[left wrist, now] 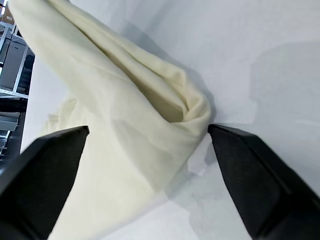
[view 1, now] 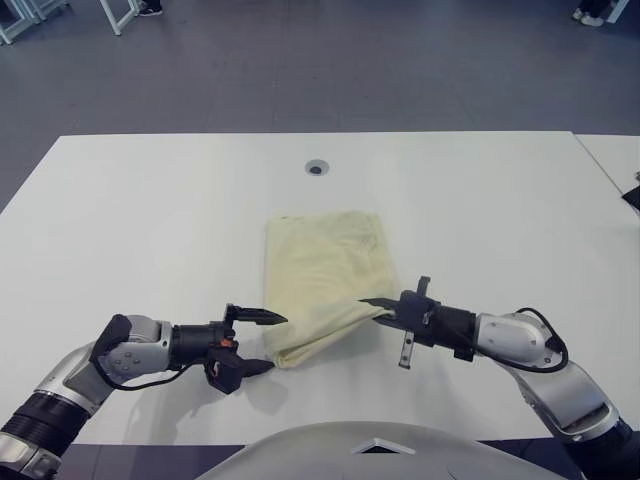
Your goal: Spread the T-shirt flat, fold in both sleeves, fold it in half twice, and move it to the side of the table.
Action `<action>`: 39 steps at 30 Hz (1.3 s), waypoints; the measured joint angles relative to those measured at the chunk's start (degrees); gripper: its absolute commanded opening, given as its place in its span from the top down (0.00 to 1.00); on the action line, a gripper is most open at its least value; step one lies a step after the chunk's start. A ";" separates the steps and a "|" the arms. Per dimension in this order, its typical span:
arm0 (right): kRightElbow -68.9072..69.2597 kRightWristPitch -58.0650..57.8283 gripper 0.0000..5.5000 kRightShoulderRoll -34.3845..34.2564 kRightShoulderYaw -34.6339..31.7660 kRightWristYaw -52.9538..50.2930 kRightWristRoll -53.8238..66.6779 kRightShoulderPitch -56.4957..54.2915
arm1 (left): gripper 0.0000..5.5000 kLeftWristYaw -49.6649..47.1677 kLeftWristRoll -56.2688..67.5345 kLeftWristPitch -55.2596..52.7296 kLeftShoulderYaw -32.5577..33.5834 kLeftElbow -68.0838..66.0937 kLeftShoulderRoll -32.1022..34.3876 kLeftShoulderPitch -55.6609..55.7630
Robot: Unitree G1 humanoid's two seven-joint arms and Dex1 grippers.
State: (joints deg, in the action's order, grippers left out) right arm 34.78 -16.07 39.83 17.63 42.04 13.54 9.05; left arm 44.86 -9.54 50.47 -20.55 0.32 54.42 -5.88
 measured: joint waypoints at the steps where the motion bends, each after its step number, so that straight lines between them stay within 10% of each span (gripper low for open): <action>1: 0.62 -1.21 1.00 -0.35 -0.02 -0.14 0.51 0.00 | 0.35 0.20 -0.02 -0.40 -0.23 0.22 -0.05 -0.01; 24: 1.14 -7.59 1.00 0.36 -4.05 -0.01 2.11 3.41 | 0.99 1.09 -0.55 -7.34 0.61 3.19 -1.15 -3.07; 39: 6.20 0.12 1.00 17.70 -7.06 17.21 2.47 14.51 | 1.00 22.61 24.48 -11.90 0.52 9.59 10.82 -2.40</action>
State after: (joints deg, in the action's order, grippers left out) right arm 40.98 -15.95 57.53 10.57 59.25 16.01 23.56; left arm 67.47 14.94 38.57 -20.03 9.92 65.24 -8.28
